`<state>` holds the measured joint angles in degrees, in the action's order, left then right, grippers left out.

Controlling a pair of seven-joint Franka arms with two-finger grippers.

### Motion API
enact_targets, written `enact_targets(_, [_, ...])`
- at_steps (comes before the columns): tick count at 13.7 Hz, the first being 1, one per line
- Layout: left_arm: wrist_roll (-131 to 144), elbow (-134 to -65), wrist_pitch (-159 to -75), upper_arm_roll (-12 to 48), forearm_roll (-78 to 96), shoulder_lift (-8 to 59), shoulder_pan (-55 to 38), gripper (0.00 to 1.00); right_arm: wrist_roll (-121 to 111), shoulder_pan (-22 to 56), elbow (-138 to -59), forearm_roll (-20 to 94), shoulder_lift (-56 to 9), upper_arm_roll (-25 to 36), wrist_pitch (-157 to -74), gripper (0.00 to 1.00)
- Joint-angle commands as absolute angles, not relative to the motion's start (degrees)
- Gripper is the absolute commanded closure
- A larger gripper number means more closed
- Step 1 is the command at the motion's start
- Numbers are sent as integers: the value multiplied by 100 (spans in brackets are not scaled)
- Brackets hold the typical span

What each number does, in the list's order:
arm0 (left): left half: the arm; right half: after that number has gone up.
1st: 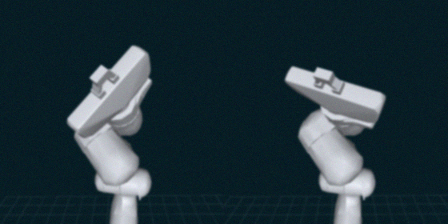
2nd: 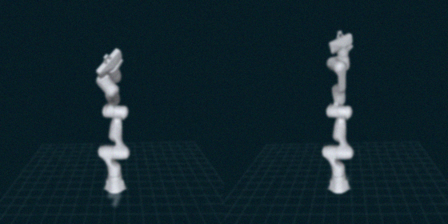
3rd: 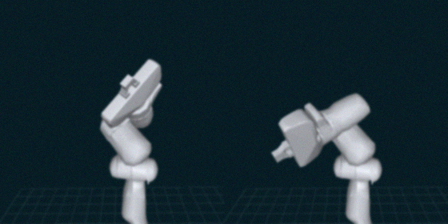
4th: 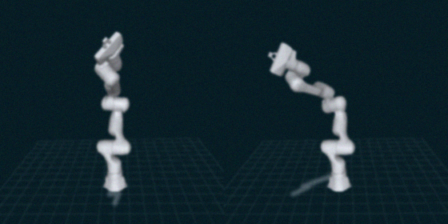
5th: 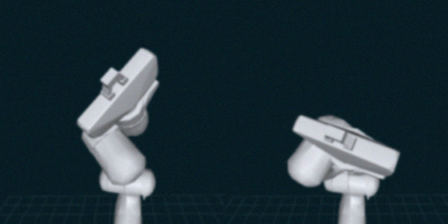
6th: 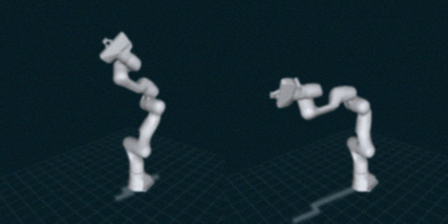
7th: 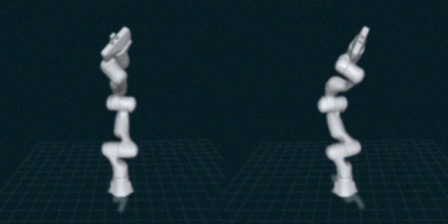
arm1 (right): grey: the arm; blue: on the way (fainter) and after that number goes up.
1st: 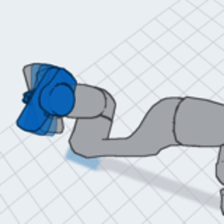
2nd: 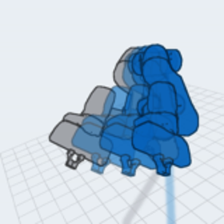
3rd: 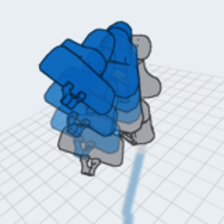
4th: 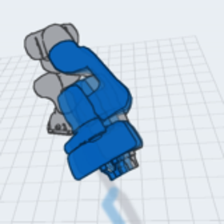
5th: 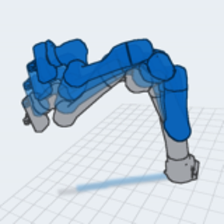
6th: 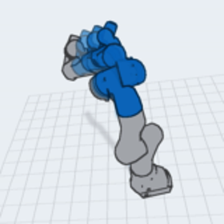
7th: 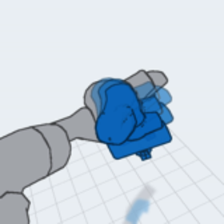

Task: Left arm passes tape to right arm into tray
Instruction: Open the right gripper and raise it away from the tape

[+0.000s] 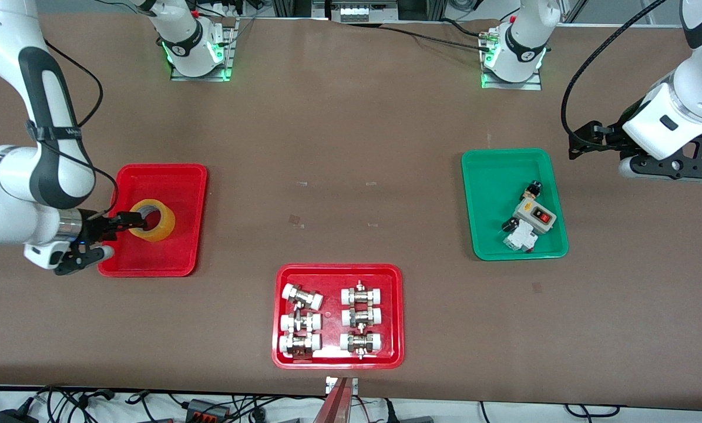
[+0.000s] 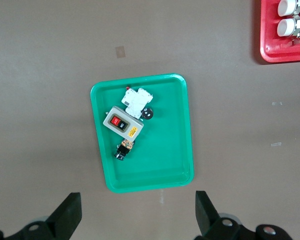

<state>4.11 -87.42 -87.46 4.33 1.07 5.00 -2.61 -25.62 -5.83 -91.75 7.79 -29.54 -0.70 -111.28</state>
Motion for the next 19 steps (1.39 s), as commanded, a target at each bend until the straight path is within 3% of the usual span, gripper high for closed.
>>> enact_targets(1, [457,-8710,-8736,457,-35,483,-255,0,-1325,-335,-9045,389,-2576,-27,-10935,0])
enact_targets(7, [466,-8710,-8728,466,-44,475,-272,0,-422,-316,-7219,62,-2364,-62,-8906,0])
enact_targets(9, [475,-8701,-8745,475,-44,475,-281,0,-448,-343,-6795,-8,-2356,-18,-8684,0])
enact_targets(15, [475,-8701,-8754,510,-44,483,-281,0,-325,-281,-6838,-35,-2031,-26,-8806,0])
enact_targets(19, [483,-8701,-8745,580,-35,483,-281,0,-395,-272,-8109,-35,-1294,26,-9833,0])
